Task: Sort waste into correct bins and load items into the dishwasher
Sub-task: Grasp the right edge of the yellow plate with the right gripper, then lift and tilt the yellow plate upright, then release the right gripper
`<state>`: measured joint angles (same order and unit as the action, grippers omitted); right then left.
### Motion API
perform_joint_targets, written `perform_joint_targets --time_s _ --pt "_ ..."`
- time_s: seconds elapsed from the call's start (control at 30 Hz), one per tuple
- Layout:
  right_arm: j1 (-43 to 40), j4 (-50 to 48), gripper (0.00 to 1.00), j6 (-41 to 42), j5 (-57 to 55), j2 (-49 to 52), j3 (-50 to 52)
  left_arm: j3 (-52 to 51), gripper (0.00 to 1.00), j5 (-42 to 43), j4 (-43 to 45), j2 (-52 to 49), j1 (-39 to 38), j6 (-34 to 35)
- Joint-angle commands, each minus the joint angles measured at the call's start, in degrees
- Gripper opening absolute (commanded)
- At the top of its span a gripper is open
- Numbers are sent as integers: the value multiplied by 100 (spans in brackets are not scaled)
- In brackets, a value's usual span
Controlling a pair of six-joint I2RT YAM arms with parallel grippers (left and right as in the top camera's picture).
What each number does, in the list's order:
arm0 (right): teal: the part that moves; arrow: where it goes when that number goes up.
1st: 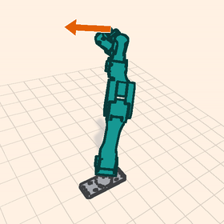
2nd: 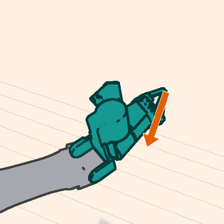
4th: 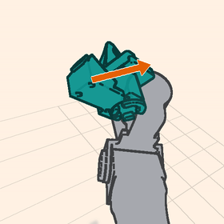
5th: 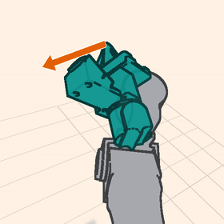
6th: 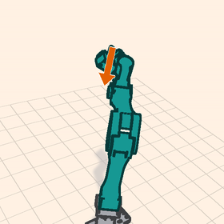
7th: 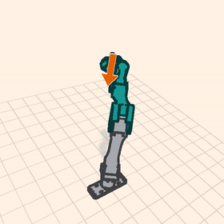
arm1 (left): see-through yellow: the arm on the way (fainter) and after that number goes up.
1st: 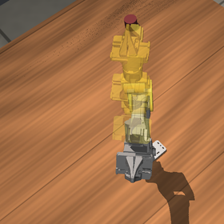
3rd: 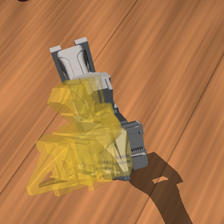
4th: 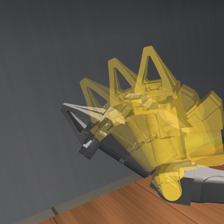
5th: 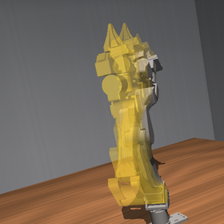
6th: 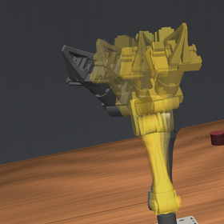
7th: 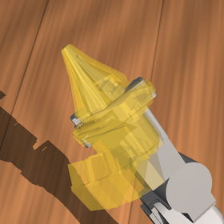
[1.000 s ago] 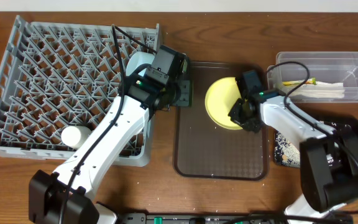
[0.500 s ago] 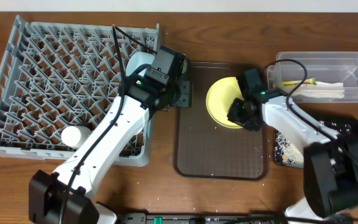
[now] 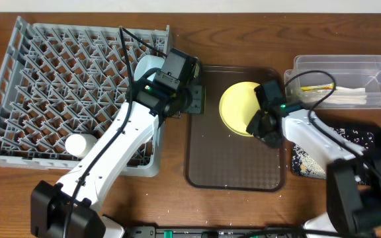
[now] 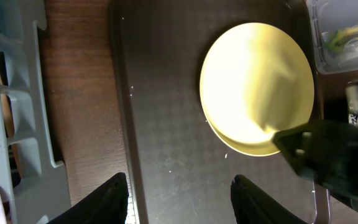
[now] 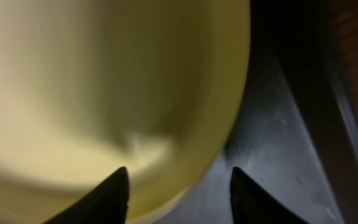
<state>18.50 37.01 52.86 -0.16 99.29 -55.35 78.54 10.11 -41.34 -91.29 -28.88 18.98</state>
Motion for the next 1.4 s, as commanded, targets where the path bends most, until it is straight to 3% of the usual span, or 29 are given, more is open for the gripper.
perform_joint_targets --time_s 0.0,0.07,0.13,0.3,0.5,0.6,0.77,0.9,1.07,1.37 --pt "-35 -184 32 153 -31 308 87 66 56 -70 0 9 26 -125" --pt "-96 -192 9 103 66 293 87 66 56 -68 0 9 26 -122" --pt "-197 -188 1 -31 111 203 83 66 63 -66 0 9 26 -122" --pt "-573 -192 1 -1027 518 -291 66 66 70 66 -2 9 26 -129" --pt "-1495 -356 1 -3246 2465 -1259 59 66 79 444 28 9 26 -142" --pt "-2011 -332 1 -3915 3471 -1585 59 66 80 1165 186 9 26 -140" --pt "-2302 -188 1 -4306 4098 -1722 59 66 80 3329 804 9 26 -140" --pt "-2293 -227 1 -4924 5171 -1729 59 66 80 3853 964 9 26 -140" --pt "-2293 -297 1 -5257 5934 -1731 59 66 80 3853 868 9 26 -140" --pt "-2529 -212 1 -4011 3685 -1731 59 66 80 4192 892 11 33 -155"
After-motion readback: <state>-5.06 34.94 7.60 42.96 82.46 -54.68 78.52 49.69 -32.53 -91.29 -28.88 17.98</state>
